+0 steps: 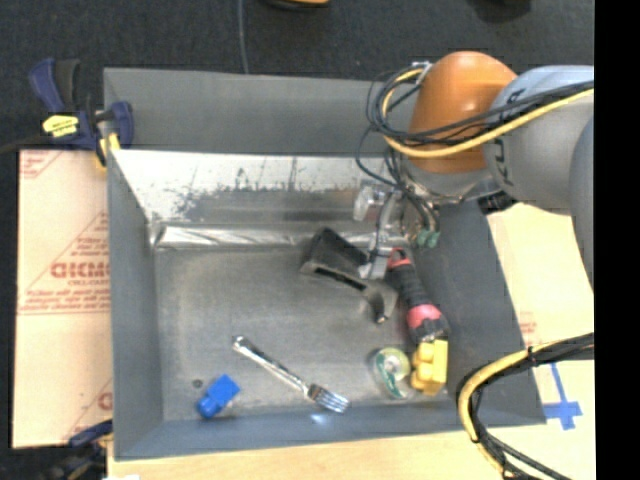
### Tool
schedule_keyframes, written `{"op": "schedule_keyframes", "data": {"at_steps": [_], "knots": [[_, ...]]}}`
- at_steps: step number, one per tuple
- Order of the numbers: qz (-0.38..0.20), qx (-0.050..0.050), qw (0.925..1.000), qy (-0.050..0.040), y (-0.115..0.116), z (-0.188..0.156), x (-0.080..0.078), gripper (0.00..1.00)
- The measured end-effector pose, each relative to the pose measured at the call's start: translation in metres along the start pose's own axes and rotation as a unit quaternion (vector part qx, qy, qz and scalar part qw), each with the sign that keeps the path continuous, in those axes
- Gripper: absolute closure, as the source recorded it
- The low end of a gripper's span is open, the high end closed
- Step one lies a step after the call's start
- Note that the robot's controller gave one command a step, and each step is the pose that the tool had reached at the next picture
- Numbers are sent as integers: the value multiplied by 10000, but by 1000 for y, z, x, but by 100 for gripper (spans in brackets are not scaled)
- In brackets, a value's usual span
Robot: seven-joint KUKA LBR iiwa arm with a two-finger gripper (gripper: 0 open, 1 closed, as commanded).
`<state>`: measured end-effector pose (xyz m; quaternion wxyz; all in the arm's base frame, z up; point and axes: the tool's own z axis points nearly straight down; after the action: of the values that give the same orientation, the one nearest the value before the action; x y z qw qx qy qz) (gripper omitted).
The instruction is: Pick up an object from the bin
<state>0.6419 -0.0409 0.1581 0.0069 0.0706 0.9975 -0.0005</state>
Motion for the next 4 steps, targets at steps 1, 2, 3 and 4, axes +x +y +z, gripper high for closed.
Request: {"op": "schedule_keyframes", "data": {"at_steps": [1,2,3,4], "knots": [[844,0,9964,62,3,37,19,0],[548,-2,9985,-33,7,90,18,0],[1870,-2,9824,-41,9,87,18,100],[1866,-1,9824,-41,9,87,18,100]]}}
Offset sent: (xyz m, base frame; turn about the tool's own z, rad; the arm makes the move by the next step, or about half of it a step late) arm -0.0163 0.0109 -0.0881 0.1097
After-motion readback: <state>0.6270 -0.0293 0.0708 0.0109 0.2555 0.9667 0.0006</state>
